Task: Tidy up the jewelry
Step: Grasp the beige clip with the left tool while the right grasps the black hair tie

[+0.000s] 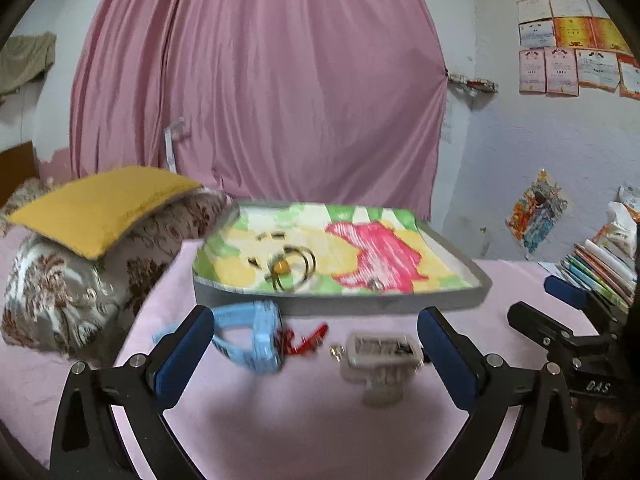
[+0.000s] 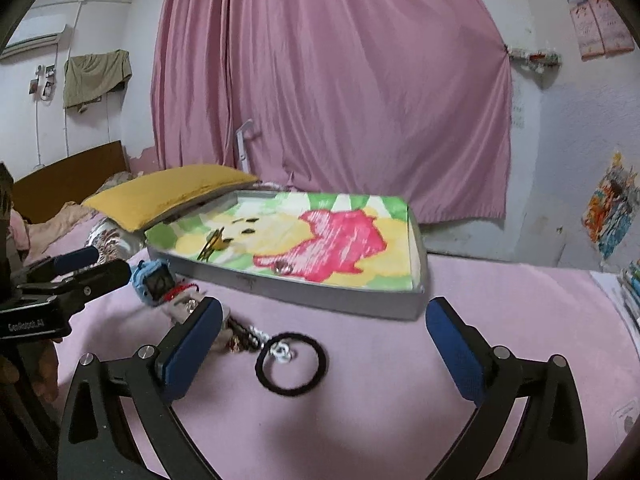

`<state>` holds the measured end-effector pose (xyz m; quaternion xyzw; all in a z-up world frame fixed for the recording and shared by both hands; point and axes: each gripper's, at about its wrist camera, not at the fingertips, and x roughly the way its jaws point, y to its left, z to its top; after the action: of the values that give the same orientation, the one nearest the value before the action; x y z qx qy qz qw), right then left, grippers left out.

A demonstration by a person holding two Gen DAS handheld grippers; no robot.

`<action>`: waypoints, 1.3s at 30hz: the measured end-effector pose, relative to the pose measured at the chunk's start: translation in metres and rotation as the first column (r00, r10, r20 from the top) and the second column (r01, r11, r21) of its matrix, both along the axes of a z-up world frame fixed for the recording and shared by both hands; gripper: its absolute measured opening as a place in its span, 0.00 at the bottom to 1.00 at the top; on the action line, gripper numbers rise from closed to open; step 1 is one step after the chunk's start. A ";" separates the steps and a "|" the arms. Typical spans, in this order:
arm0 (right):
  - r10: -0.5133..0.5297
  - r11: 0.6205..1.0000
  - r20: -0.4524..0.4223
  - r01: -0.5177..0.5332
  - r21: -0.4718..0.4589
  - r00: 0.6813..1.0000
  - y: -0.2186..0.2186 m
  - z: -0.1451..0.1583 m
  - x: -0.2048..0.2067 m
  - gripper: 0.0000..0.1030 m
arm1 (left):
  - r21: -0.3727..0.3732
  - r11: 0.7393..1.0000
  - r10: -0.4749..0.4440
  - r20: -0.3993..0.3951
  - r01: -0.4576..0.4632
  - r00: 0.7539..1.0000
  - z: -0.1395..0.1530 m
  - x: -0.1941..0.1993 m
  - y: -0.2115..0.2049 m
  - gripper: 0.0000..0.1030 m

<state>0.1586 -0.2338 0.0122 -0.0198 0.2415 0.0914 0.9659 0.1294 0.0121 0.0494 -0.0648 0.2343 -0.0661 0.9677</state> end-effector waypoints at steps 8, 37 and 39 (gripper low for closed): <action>0.042 0.999 -0.174 -0.044 -0.011 0.984 -0.003 -0.019 0.017 0.95 | 0.015 0.997 -0.069 -0.140 0.071 0.988 -0.018 0.006 -0.011 0.99; 0.172 0.971 -0.385 -0.222 -0.090 0.907 0.010 -0.049 0.073 0.26 | 0.021 0.972 -0.212 -0.367 0.235 0.906 -0.042 0.061 -0.054 0.71; 0.177 0.970 -0.384 -0.227 -0.090 0.906 0.011 -0.049 0.074 0.26 | 0.021 0.972 -0.210 -0.370 0.235 0.905 -0.042 0.062 -0.055 0.70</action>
<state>0.2327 -0.2230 -0.0372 -0.0912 0.4227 0.1769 0.8842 0.1916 -0.0425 0.0073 -0.0173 0.4181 -0.1551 0.8949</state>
